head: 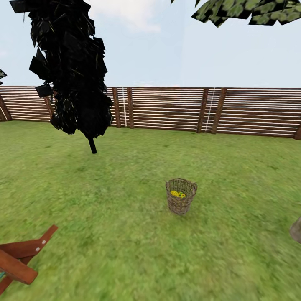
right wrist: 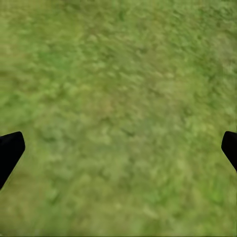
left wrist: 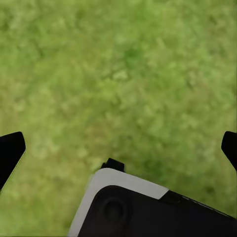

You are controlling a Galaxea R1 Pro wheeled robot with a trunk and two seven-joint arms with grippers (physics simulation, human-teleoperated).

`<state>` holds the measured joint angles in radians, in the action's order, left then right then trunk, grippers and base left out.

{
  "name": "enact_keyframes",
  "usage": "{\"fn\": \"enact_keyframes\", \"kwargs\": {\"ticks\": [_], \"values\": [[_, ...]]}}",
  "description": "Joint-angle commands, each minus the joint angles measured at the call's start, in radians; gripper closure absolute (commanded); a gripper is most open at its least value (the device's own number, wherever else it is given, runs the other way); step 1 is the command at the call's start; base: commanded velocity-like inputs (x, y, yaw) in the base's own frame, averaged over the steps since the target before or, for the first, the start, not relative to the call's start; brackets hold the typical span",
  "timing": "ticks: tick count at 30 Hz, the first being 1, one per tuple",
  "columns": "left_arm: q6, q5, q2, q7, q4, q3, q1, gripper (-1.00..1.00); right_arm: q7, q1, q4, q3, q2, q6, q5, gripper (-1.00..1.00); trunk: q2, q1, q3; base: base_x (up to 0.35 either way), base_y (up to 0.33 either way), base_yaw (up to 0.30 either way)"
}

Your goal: Take the three Easter eggs out of the wicker basket on the lawn in the garden, then place them on the lawn next to a single tree (choose any tree) so that all three eggs are next to the same tree and none are left in the basket.

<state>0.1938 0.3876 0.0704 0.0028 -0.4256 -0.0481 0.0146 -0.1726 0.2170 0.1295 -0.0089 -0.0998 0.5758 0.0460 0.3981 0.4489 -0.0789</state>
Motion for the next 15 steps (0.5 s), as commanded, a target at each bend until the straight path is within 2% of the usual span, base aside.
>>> {"fn": "enact_keyframes", "kwargs": {"ticks": [1,10,15], "values": [[0.003,0.008,0.000,0.000,0.000,0.002,0.001,-1.00,0.001,0.001,-0.001,0.000,0.000,0.004,0.005,-1.00,0.002,0.001,-0.002,0.321,0.171,0.000],[0.003,0.008,0.000,0.000,0.000,0.002,0.001,-1.00,0.001,0.001,-0.001,0.000,0.000,0.004,0.005,-1.00,0.002,0.001,-0.002,0.321,0.159,0.000],[0.003,0.008,-0.001,0.000,0.000,0.002,0.001,-1.00,0.001,0.001,-0.001,0.000,0.000,0.005,0.005,-1.00,0.002,0.001,-0.002,0.328,0.027,0.000]]}}
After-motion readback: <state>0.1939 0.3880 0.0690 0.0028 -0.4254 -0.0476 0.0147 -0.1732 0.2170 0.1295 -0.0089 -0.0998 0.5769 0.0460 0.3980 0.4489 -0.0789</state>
